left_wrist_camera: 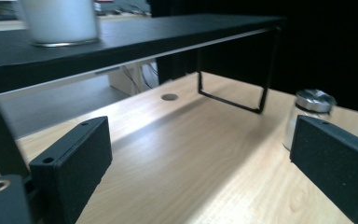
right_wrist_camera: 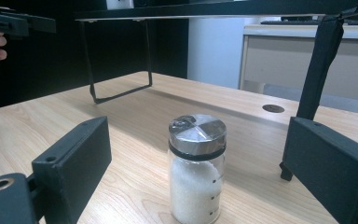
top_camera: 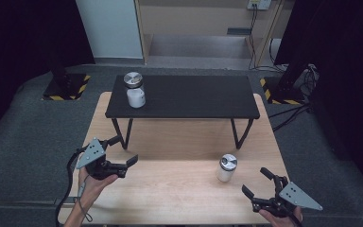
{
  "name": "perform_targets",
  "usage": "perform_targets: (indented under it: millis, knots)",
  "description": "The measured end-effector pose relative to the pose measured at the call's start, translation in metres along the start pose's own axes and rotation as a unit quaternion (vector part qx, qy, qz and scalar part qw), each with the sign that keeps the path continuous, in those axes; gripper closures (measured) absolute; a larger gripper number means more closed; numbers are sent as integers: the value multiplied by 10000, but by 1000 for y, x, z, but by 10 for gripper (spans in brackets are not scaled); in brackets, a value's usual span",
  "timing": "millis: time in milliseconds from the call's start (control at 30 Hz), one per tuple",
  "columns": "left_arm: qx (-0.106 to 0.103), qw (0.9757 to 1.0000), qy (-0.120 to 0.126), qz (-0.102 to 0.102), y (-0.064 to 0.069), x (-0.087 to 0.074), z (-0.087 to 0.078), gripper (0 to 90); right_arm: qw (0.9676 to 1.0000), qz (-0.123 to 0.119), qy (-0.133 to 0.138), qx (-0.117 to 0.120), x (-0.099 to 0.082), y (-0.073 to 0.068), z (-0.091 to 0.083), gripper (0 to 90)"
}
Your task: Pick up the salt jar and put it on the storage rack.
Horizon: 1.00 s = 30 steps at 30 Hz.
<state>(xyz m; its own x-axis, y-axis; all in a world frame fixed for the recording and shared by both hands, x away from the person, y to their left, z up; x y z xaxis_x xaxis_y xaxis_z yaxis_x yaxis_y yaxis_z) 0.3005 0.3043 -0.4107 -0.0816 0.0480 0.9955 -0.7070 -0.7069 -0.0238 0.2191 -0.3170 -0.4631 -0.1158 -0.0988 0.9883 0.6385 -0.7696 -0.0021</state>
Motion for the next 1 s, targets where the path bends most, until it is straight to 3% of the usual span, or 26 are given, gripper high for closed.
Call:
perform_targets:
  millis: [133, 400, 567, 1000]
  knots:
    - [44, 9998, 137, -162, -3, -6, -6, 37, 10000, 0, 6, -2, 0, 0, 0, 80]
    - [142, 9993, -9, -355, -5, -21, -16, 36, 10000, -7, 39, -33, 0, 2, -2, 80]
    - [230, 9992, -138, -288, -6, -27, -21, 36, 10000, 17, 73, -49, 1, 0, -2, 80]
    - [158, 9994, -174, -265, -10, -34, -22, 28, 9999, 58, 73, -41, -1, 4, 0, 79]
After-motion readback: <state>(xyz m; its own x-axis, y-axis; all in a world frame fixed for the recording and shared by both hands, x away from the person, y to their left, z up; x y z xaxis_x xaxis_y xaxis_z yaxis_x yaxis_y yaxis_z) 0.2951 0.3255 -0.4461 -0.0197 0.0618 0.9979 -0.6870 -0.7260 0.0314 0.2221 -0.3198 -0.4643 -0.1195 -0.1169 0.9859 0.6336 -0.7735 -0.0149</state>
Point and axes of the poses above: each handheld gripper's, and its own axes: z roughly forward along the jaws, x roughly out of its top, y roughly to its right, the point moved 8 cm from there along z, roughly forward along the jaws, and after that the axes turned 14 degrees about y, right-handed, at the moved point
